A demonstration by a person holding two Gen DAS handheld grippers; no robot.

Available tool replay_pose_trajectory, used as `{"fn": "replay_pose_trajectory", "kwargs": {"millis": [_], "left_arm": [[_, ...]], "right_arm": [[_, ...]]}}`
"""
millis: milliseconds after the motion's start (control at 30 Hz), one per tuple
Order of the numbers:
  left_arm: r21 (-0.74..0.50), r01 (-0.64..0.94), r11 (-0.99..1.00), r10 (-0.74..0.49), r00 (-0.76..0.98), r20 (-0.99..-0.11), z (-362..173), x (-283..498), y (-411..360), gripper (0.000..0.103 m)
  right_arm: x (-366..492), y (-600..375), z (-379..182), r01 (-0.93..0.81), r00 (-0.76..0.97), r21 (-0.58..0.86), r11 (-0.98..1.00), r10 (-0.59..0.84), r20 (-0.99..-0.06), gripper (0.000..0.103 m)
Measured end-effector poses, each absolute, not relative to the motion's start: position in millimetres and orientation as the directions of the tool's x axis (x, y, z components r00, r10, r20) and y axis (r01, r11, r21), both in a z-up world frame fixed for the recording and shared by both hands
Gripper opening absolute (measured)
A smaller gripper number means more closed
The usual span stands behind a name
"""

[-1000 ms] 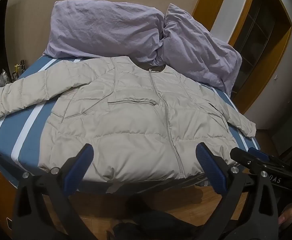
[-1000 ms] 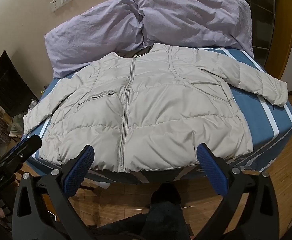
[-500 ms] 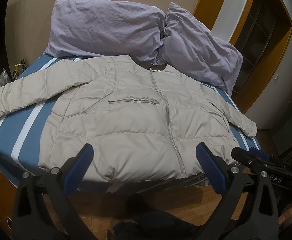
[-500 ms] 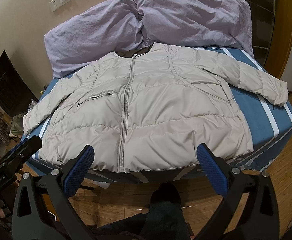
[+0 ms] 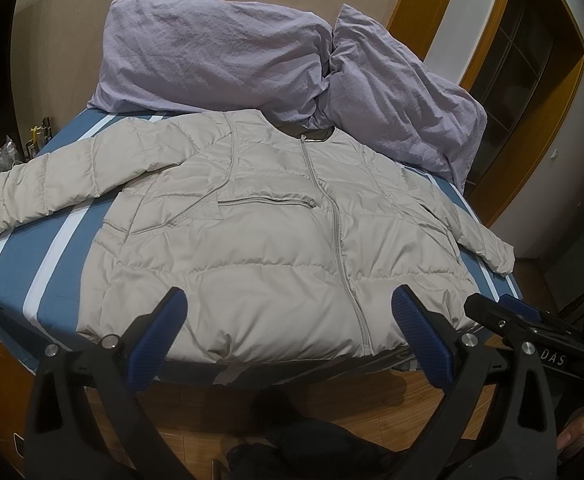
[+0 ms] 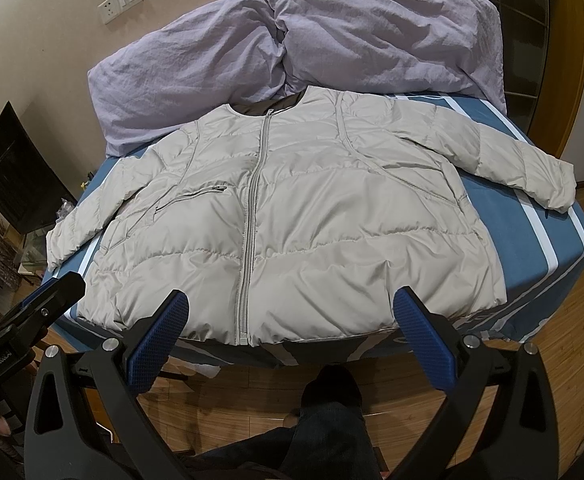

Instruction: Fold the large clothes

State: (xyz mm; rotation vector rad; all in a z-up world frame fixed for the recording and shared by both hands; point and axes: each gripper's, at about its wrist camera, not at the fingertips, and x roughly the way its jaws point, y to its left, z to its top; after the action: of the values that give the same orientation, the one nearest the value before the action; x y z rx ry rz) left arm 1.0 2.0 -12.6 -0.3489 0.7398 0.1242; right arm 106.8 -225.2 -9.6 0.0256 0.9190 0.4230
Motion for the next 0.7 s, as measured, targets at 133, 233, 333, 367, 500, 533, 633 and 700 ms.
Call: {"fn": "replay_pose_trajectory", "kwargs": {"millis": [133,233,333,367,500,533,633,700], "left_arm": [[-0.267,-0.234,0.935,-0.012,0.732,-0.681,-9.2,2.0,2.1,0.101],[-0.267,-0.233,0.935,-0.012,0.732,-0.681,-9.2,2.1,2.1,0.101],[-0.267,-0.233,0.935,-0.012,0.732,-0.681,-8.8,2.1,2.1,0.101],[-0.267,-0.234,0.935,-0.012,0.732,-0.682,-8.8,2.1,2.1,0.101],[-0.267,-0.234,0.935,-0.011,0.731,-0.682,-8.7,2.2,2.1,0.101],[-0.267,-0.234,0.935,-0.011,0.731,-0.682,-8.7,2.2,2.2,0.101],[-0.266,-0.235,0.935,-0.011,0.731,-0.682,-9.6,2.2,2.3,0.101],[-0.266,-0.234,0.935,-0.012,0.731,-0.682,-9.6,2.3,2.4,0.101]], "right_arm": [[106.6,-225.2,-9.3,-0.345,0.531,0.199,0.917,0.366,-0.764,0.102],[106.6,-225.5,-9.1,-0.344,0.531,0.2,0.918,0.365,-0.765,0.102],[106.5,-225.5,-9.0,-0.344,0.53,0.2,0.918,0.365,-0.765,0.102],[106.5,-225.5,-8.9,-0.344,0.53,0.2,0.917,0.366,-0.765,0.102],[106.6,-225.9,-8.7,-0.344,0.531,0.201,0.917,0.366,-0.764,0.102],[106.6,-225.9,-8.7,-0.344,0.531,0.201,0.917,0.366,-0.764,0.102],[106.6,-226.1,-8.5,-0.344,0.531,0.201,0.917,0.367,-0.764,0.102],[106.6,-226.2,-8.5,-0.344,0.531,0.202,0.917,0.367,-0.764,0.102]]}}
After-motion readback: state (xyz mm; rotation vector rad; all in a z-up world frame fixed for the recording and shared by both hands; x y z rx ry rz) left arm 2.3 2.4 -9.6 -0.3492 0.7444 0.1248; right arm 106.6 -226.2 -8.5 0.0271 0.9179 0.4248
